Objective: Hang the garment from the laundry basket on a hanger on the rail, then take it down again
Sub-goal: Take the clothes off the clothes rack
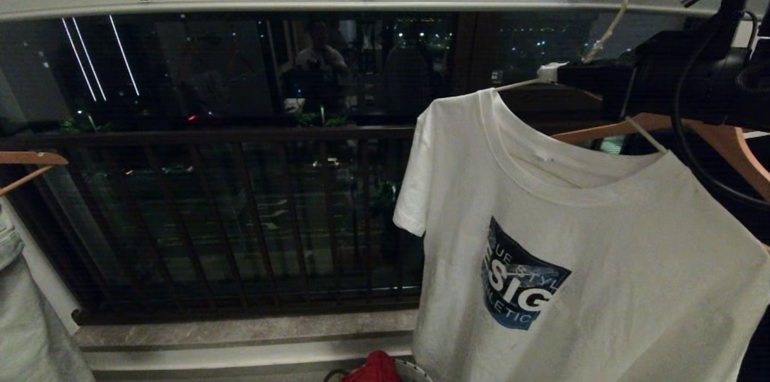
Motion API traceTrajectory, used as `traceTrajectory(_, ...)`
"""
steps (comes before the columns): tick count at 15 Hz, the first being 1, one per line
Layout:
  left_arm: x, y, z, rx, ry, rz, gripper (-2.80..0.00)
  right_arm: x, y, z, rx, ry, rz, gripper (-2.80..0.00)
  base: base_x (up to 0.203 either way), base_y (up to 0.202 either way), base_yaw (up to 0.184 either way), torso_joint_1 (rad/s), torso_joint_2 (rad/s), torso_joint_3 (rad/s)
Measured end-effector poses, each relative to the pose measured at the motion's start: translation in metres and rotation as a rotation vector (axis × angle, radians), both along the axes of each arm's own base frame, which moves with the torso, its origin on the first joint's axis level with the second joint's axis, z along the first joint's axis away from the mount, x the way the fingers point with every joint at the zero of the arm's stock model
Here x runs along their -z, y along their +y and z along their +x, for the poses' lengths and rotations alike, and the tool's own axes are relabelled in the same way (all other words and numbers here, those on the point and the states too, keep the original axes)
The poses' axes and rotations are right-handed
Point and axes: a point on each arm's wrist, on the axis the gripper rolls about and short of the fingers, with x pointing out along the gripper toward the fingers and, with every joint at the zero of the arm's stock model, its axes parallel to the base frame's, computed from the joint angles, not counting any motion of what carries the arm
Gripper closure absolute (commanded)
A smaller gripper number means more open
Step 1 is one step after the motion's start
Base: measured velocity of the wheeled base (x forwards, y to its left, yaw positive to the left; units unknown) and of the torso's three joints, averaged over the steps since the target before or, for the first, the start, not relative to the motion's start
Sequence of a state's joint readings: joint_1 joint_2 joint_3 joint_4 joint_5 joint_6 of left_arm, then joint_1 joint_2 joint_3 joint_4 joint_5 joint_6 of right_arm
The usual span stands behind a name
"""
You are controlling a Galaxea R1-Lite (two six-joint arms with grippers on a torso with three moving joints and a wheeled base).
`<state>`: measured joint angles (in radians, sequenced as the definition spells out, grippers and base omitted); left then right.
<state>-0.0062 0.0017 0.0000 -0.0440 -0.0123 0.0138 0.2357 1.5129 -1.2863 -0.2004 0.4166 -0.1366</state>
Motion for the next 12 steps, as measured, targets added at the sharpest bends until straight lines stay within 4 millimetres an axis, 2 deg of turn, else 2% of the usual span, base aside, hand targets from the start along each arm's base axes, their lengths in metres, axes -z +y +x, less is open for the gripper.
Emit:
traceTrajectory(5, 0.000, 0.000, 0.000, 0.000, 0.000, 0.000, 0.00, -0.002, -0.004, -0.017, -0.001, -0.013, 0.002, 0.00, 0.000, 0.000, 0.000, 0.000, 0.00, 0.000)
traceTrajectory(12, 0.000, 0.000, 0.000, 0.000, 0.000, 0.000, 0.00, -0.005, -0.012, -0.052, -0.012, -0.047, 0.003, 0.00, 0.000, 0.000, 0.000, 0.000, 0.00, 0.000)
